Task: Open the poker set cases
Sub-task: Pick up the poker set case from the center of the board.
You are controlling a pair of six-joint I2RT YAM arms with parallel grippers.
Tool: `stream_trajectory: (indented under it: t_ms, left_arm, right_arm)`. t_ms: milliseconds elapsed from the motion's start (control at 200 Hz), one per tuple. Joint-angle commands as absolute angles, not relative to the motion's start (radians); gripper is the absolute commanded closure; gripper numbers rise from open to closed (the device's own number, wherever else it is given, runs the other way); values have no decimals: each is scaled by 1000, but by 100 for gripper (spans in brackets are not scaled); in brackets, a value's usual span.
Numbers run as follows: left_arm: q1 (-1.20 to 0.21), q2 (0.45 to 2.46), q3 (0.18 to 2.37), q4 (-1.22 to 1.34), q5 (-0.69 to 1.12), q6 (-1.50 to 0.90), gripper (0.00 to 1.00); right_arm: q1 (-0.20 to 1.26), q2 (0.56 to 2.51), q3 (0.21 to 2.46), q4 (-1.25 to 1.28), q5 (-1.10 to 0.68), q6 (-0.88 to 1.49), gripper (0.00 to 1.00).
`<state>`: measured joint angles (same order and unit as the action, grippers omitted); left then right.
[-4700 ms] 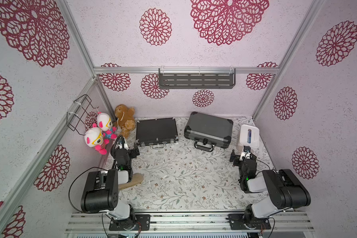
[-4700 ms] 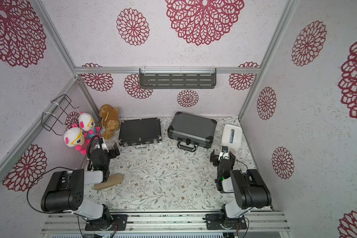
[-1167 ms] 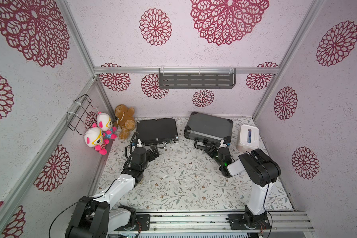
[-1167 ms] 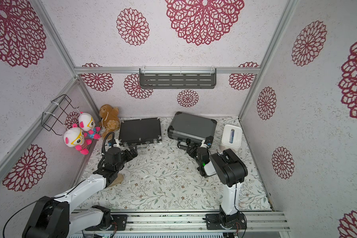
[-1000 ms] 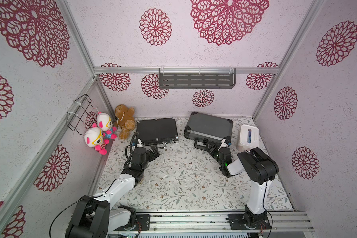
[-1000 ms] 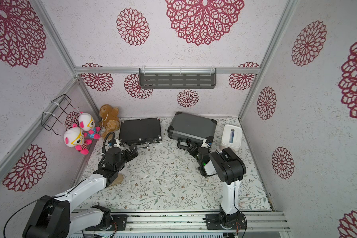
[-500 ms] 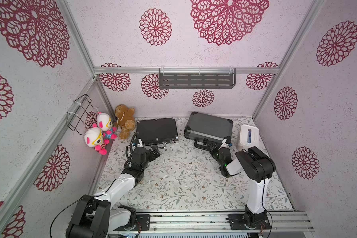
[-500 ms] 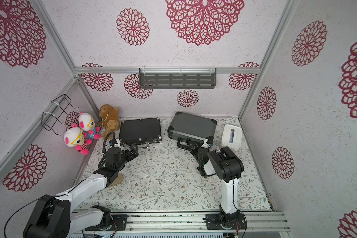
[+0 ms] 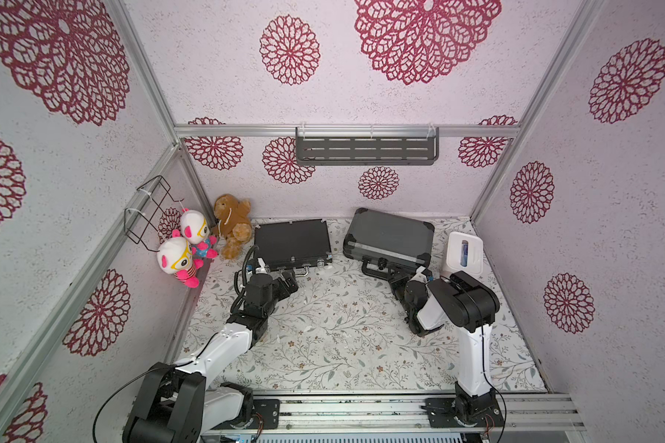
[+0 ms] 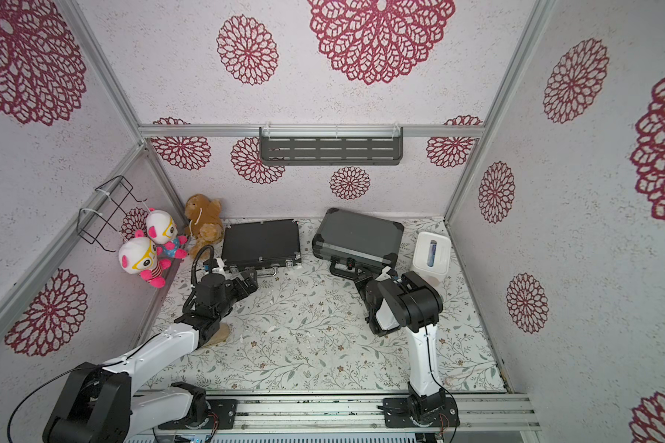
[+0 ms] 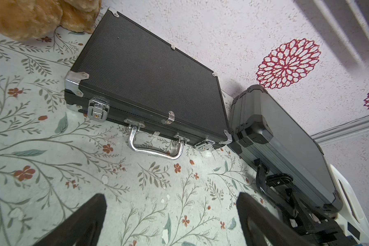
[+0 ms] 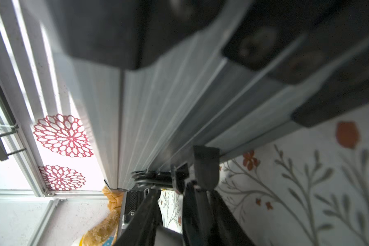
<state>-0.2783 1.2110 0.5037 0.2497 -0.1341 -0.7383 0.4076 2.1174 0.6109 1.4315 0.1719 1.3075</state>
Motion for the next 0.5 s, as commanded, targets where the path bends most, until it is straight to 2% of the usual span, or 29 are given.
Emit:
stream_trajectory:
  t_ms: [0, 95, 240, 345, 495]
  left_arm:
    - [-274, 1200, 495, 277, -129, -757, 0]
    - [-275, 1194, 489, 281, -133, -762, 0]
    - [-274, 1192, 485, 290, -133, -764, 0]
    - [-274, 1193, 486, 290, -132, -765, 0]
    - [-275, 1189, 483, 289, -148, -770, 0]
  right_arm:
    - [420, 2121, 597, 1445, 215, 1321, 70]
    - [423, 2126, 598, 1451, 219, 1322, 77]
    - [430, 2128, 598, 1449, 234, 1329, 79]
    - [435, 2128, 600, 1441, 241, 1336, 84]
    - [441, 2122, 598, 1426, 254, 1361, 97]
